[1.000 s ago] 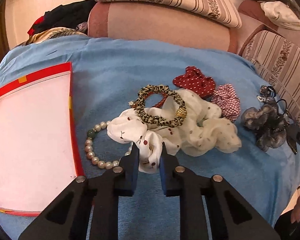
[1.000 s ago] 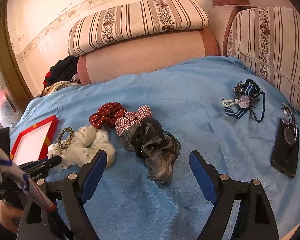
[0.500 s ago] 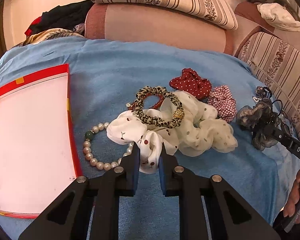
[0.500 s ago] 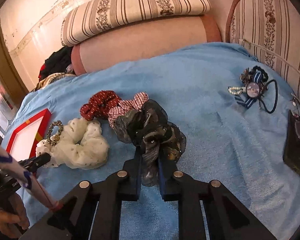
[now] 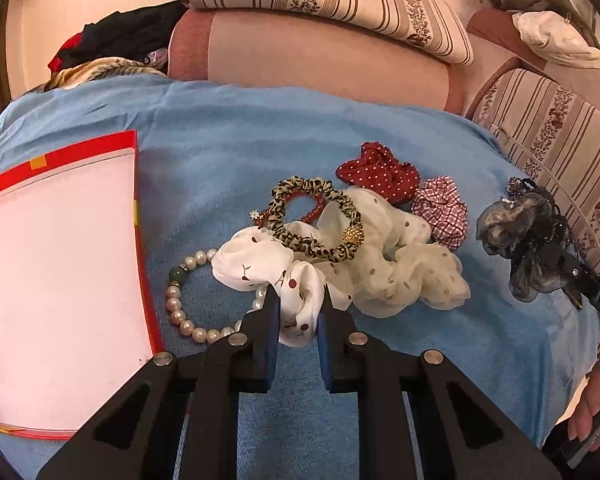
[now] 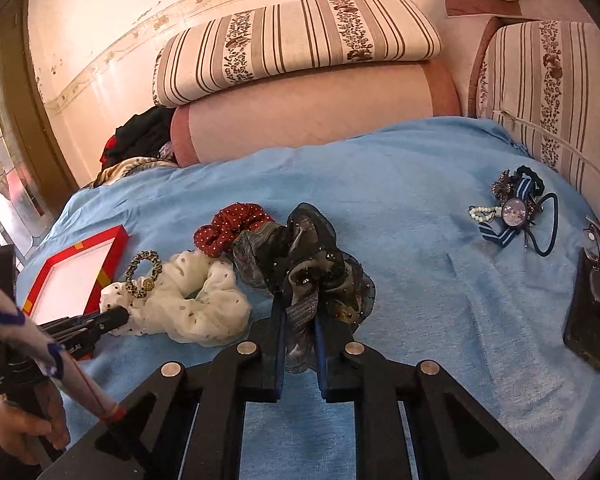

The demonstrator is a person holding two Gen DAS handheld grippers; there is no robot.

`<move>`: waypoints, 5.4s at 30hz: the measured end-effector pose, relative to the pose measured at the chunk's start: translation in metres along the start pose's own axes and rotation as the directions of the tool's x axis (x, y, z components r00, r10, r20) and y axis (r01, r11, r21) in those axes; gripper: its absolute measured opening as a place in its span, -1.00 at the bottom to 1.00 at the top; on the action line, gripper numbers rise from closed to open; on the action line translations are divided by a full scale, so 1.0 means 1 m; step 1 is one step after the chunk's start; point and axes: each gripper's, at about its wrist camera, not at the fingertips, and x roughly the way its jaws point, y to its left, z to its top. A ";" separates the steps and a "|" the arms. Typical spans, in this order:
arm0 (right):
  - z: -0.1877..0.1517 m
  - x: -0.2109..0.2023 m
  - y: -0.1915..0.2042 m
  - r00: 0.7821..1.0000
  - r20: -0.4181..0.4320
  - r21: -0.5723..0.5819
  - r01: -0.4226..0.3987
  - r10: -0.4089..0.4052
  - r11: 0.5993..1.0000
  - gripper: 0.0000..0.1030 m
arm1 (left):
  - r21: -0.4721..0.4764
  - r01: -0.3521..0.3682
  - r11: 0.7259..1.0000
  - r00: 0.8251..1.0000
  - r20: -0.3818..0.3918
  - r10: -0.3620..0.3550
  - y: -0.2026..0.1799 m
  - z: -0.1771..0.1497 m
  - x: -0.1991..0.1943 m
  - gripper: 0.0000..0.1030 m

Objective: Organize jewelry
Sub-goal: 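Close the right gripper on the black sheer scrunchie, then carry the white scrunchie with the left gripper while the right carries the black one to the tray, then open the left gripper over the tray while the right gripper releases the black scrunchie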

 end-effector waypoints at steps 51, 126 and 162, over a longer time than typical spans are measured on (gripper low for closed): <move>-0.002 -0.024 0.097 0.977 0.074 -0.061 -0.195 0.199 0.979 -0.75 | 0.051 -0.142 0.988 0.942 0.313 0.119 0.024 0.017 -0.083 -0.69; 0.054 0.197 0.316 0.835 -0.346 0.119 -0.413 0.428 0.903 -0.56 | -0.384 -0.201 0.901 0.973 0.031 0.230 0.297 0.057 -0.055 -0.07; 0.058 0.108 0.261 0.852 -0.244 0.086 -0.456 0.463 0.886 0.04 | -0.276 -0.164 0.947 0.965 0.156 0.213 0.239 0.072 -0.081 0.23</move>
